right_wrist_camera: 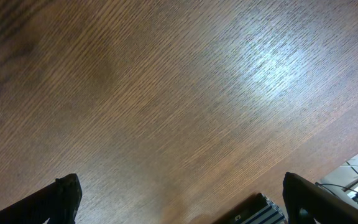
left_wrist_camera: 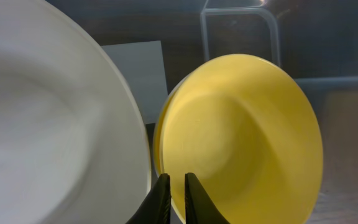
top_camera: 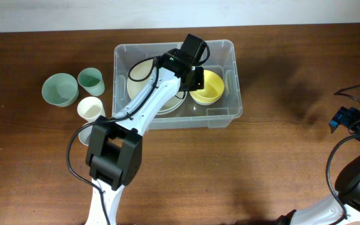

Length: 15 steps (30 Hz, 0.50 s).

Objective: Pack container
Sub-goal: 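Lower the yellow bowl onto the white bowl and open the gripper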

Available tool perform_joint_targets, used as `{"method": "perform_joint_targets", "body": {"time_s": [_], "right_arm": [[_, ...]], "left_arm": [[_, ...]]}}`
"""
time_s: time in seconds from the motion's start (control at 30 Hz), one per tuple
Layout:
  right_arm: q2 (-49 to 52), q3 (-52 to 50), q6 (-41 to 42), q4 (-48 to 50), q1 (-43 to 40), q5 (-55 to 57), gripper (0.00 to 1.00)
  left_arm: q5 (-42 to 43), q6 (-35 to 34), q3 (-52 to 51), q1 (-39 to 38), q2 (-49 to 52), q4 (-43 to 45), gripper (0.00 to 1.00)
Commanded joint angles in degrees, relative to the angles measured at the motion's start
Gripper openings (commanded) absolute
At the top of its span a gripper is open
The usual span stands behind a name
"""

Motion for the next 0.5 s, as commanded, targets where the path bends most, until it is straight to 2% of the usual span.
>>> {"method": "perform_joint_targets", "body": {"time_s": [0.0,0.07,0.3,0.47], "right_arm": [[-1.05,0.74,0.22,0.00,-0.26,0.52,0.99],[-1.05,0.74,0.22,0.00,-0.26,0.52,0.99],[-1.05,0.74,0.22,0.00,-0.26,0.55,0.99],[-1.05,0.74,0.22,0.00,-0.26,0.55,0.99]], "left_arm": [[0.94,0.31,0.26,0.15,0.31,-0.04,0.08],[0.98,0.31,0.26,0.15,0.33,-0.07,0.00],[1.60,0.31,0.26,0.15,0.33,-0.02,0.05],[2.58,0.31,0.26,0.15,0.33,0.00,0.02]]}}
